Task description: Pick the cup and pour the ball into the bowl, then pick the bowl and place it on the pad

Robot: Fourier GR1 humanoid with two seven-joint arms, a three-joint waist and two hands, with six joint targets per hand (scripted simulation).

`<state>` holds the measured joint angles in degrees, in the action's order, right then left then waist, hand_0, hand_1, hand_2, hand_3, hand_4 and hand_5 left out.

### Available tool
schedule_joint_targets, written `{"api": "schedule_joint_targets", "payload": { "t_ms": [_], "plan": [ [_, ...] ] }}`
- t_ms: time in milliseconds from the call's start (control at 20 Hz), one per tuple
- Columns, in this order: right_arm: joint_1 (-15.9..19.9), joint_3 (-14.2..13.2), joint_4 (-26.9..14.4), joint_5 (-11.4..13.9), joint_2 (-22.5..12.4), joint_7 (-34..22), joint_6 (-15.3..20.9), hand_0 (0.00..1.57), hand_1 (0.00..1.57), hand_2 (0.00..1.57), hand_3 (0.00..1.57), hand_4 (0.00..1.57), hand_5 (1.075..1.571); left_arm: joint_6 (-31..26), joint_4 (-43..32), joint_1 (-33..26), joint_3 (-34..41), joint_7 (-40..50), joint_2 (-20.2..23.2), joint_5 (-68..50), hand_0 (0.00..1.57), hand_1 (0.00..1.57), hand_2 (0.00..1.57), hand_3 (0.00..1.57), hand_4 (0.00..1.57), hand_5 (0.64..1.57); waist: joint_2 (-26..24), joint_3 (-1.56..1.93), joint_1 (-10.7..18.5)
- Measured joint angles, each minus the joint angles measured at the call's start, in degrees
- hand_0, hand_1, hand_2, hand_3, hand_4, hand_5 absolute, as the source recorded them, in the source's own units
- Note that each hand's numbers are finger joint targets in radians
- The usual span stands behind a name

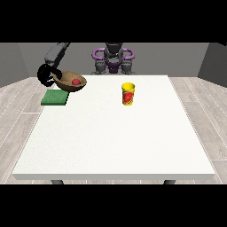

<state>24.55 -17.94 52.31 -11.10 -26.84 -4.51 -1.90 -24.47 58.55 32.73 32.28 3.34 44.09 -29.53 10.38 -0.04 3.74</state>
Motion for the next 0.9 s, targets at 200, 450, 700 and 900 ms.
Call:
{"api": "schedule_joint_targets", "payload": {
  "t_ms": [200,450,700,900],
  "plan": [
    [2.90,-3.23,-3.87,-1.72,-4.49,1.96,-3.00,1.57,1.57,1.57,1.37,0.99,1.571,-0.64,0.19,-0.66,0.69,-3.00,0.61,0.24,0.00,0.00,0.00,0.00,0.70,1.557,3.41,0.04,0.46],
    [6.74,-4.49,-6.90,-2.13,-6.03,4.41,-3.62,1.57,1.57,1.57,0.34,1.00,1.569,0.94,0.59,-0.06,0.25,-6.93,0.78,2.29,0.00,0.00,0.00,0.00,0.67,1.556,7.76,0.07,0.17],
    [8.67,-7.42,-14.03,-2.25,-10.21,11.96,-6.41,1.57,1.57,1.57,0.00,0.98,1.571,1.95,4.80,1.39,1.66,-6.23,2.38,0.23,0.00,0.00,0.00,0.00,0.69,1.560,13.92,0.17,1.12],
    [9.00,-9.51,-19.79,-2.25,-13.99,17.44,-9.15,1.57,1.57,1.57,0.00,0.97,1.571,1.98,8.74,0.22,3.54,-4.55,3.40,-2.45,0.00,0.00,0.00,0.00,0.70,1.559,16.69,0.21,1.46]
  ]
}}
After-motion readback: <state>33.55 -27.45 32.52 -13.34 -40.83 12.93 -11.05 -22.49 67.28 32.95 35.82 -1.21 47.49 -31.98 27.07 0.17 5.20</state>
